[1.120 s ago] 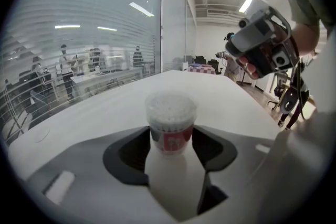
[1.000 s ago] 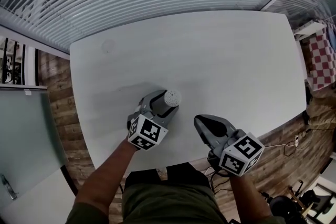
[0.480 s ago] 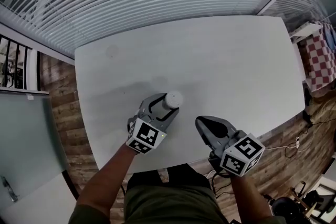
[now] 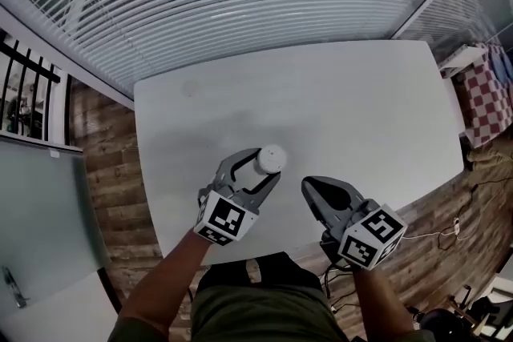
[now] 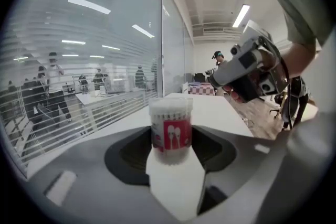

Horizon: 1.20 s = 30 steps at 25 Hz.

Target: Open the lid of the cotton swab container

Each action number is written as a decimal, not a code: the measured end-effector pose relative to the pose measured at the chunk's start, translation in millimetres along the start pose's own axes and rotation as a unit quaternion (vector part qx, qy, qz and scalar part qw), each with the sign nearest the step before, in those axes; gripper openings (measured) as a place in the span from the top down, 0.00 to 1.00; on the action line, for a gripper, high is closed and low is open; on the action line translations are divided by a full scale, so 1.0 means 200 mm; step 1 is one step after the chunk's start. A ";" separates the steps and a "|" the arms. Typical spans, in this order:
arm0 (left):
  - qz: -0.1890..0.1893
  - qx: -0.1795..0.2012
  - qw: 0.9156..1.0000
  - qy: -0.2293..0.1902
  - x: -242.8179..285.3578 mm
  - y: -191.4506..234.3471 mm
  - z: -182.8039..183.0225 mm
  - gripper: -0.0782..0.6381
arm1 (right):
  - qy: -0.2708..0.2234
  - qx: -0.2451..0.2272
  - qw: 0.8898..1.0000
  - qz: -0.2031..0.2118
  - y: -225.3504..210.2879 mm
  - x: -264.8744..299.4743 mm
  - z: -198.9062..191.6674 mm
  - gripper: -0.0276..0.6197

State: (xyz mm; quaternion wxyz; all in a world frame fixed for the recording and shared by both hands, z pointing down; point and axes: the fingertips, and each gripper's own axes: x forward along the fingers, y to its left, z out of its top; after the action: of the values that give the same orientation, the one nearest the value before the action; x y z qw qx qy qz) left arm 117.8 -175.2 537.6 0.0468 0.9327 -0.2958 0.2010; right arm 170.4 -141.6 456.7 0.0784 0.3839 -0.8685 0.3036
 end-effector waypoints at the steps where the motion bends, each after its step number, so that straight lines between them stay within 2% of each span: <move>1: 0.002 0.002 1.000 -0.003 -0.03 0.00 0.03 0.55 | -0.003 -0.002 1.000 0.000 0.02 0.00 0.01 0.94; 10: 0.017 0.020 0.999 -0.032 -0.31 0.03 0.25 0.55 | -0.045 -0.034 0.998 0.004 0.25 -0.03 0.18 0.94; 18: 0.024 0.036 0.997 -0.059 -0.58 0.02 0.44 0.55 | -0.087 -0.072 0.993 0.030 0.54 -0.07 0.38 0.94; 30: 0.022 0.044 0.995 -0.081 -0.84 -0.02 0.63 0.55 | -0.104 -0.116 0.987 0.044 0.82 -0.14 0.49 0.94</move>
State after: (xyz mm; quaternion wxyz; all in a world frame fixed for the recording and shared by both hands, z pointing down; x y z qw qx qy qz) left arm 38.1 -108.7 354.1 -0.0228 0.9404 -0.3098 0.1385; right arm 82.3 -97.8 291.0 0.0180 0.3632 -0.9173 0.1624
